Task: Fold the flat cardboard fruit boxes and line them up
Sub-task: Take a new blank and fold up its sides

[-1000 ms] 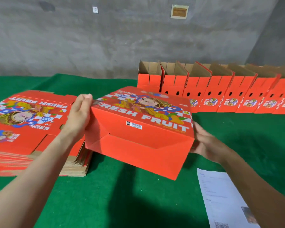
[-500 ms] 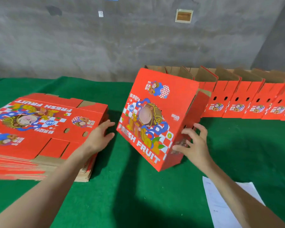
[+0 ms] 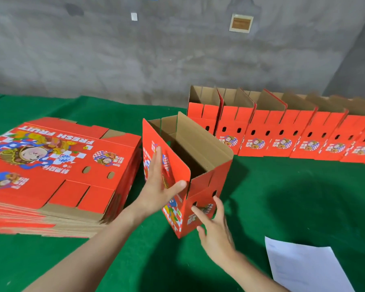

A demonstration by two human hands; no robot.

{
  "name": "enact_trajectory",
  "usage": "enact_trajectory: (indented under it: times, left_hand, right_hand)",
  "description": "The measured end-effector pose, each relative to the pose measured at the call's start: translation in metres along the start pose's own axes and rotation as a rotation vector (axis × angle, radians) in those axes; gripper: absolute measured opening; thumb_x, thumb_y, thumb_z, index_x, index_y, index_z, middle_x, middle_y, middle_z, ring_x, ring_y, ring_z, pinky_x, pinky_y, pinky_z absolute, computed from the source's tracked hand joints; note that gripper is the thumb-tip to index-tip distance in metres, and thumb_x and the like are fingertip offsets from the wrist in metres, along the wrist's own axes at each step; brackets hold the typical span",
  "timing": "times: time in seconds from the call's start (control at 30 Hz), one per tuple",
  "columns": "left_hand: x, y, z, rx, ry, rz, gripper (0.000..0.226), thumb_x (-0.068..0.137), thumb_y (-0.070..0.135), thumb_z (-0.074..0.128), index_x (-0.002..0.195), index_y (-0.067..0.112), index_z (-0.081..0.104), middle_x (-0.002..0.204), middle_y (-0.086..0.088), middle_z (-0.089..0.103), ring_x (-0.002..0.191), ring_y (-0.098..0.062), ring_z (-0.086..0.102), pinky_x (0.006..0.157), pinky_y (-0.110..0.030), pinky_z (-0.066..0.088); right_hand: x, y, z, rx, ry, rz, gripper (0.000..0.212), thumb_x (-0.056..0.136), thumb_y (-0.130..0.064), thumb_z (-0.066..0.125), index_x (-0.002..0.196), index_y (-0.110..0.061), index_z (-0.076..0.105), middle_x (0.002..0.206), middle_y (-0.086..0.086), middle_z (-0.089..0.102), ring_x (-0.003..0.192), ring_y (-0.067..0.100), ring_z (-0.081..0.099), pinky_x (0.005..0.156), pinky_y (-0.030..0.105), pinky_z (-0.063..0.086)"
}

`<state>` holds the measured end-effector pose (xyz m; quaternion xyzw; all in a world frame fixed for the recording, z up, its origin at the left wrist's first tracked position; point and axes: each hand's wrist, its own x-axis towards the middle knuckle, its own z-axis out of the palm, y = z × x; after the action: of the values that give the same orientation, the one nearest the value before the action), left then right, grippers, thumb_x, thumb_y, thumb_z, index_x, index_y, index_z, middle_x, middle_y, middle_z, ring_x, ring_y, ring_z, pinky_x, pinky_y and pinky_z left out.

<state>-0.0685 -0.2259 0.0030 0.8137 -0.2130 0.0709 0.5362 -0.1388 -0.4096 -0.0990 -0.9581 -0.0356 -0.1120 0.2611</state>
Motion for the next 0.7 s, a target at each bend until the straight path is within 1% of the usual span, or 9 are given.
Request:
enact_trajectory:
  times: [0.1, 0.17, 0.2, 0.27, 0.33, 0.4, 0.57, 0.63, 0.7]
  left_hand:
    - [0.004, 0.013, 0.001, 0.074, 0.037, 0.133, 0.075, 0.078, 0.05, 0.061, 0.139, 0.048, 0.018, 0.158, 0.003, -0.005, 0.137, 0.014, -0.016, 0.11, -0.014, 0.007]
    - [0.006, 0.018, 0.004, 0.118, 0.019, 0.167, 0.042, 0.081, 0.051, 0.06, 0.119, 0.047, 0.043, 0.157, -0.002, 0.004, 0.13, 0.024, -0.013, 0.107, -0.018, 0.018]
    - [0.008, 0.02, 0.004, 0.144, 0.015, 0.161, 0.03, 0.083, 0.049, 0.062, 0.107, 0.041, 0.047, 0.155, -0.003, 0.008, 0.129, 0.025, -0.011, 0.105, -0.022, 0.024]
    - [0.011, 0.02, 0.002, 0.181, 0.016, 0.141, 0.023, 0.086, 0.04, 0.064, 0.097, 0.032, 0.045, 0.152, 0.002, 0.009, 0.131, 0.02, 0.003, 0.1, -0.027, 0.034]
    - [0.013, 0.022, -0.001, 0.206, 0.021, 0.13, 0.023, 0.086, 0.036, 0.064, 0.094, 0.03, 0.043, 0.149, 0.008, 0.009, 0.133, -0.002, 0.024, 0.094, -0.028, 0.037]
    - [0.015, 0.02, -0.005, 0.233, 0.035, 0.135, 0.023, 0.087, 0.034, 0.063, 0.094, 0.028, 0.042, 0.148, 0.005, 0.01, 0.133, -0.012, 0.03, 0.092, -0.026, 0.036]
    - [0.031, 0.006, -0.029, 0.214, -0.029, 0.139, 0.02, 0.088, 0.04, 0.061, 0.097, 0.035, 0.044, 0.149, 0.001, 0.014, 0.136, -0.011, 0.026, 0.095, -0.03, 0.041]
    - [0.042, -0.004, -0.043, 0.162, -0.093, 0.145, 0.021, 0.091, 0.048, 0.051, 0.111, 0.047, 0.044, 0.151, 0.006, 0.015, 0.137, -0.001, 0.023, 0.105, -0.025, 0.032]
    - [0.053, -0.023, -0.059, 0.088, -0.085, 0.129, 0.043, 0.096, 0.045, 0.039, 0.138, 0.038, 0.034, 0.154, 0.009, 0.019, 0.139, 0.004, 0.018, 0.113, -0.02, 0.019]
  right_hand:
    - [0.002, 0.001, -0.003, -0.121, -0.086, -0.021, 0.063, 0.091, -0.027, 0.055, 0.138, -0.057, 0.027, 0.151, -0.001, -0.033, 0.147, 0.022, 0.003, 0.113, 0.03, 0.03]
    - [0.004, 0.002, -0.006, -0.128, -0.145, -0.052, 0.064, 0.092, -0.028, 0.055, 0.139, -0.059, 0.023, 0.146, -0.006, -0.043, 0.148, 0.02, -0.003, 0.114, 0.029, 0.026]
    - [0.005, 0.005, -0.007, -0.121, -0.171, -0.064, 0.066, 0.093, -0.028, 0.056, 0.139, -0.06, 0.021, 0.143, -0.009, -0.045, 0.148, 0.02, -0.004, 0.115, 0.029, 0.025]
    - [0.007, 0.009, -0.01, -0.126, -0.21, -0.079, 0.069, 0.093, -0.026, 0.056, 0.137, -0.064, 0.018, 0.141, -0.012, -0.047, 0.148, 0.019, -0.005, 0.115, 0.028, 0.028]
    - [0.01, 0.009, -0.012, -0.164, -0.225, -0.094, 0.071, 0.094, -0.026, 0.053, 0.137, -0.066, 0.013, 0.141, -0.011, -0.047, 0.148, 0.02, -0.003, 0.113, 0.028, 0.032]
    - [0.015, 0.005, -0.012, -0.224, -0.234, -0.113, 0.071, 0.095, -0.025, 0.05, 0.138, -0.065, 0.01, 0.146, -0.005, -0.042, 0.147, 0.021, 0.005, 0.11, 0.029, 0.036]
    - [0.037, -0.017, -0.008, -0.287, -0.329, -0.05, 0.078, 0.095, -0.023, 0.049, 0.139, -0.063, -0.001, 0.152, 0.009, -0.034, 0.144, 0.025, 0.02, 0.108, 0.032, 0.037]
    - [0.048, -0.023, -0.007, -0.298, -0.358, -0.023, 0.08, 0.095, -0.022, 0.05, 0.14, -0.063, -0.003, 0.152, 0.01, -0.034, 0.143, 0.027, 0.024, 0.109, 0.033, 0.036]
    - [0.06, -0.028, -0.003, -0.313, -0.377, -0.002, 0.083, 0.095, -0.021, 0.05, 0.139, -0.063, -0.006, 0.151, 0.011, -0.036, 0.141, 0.029, 0.028, 0.109, 0.035, 0.037]
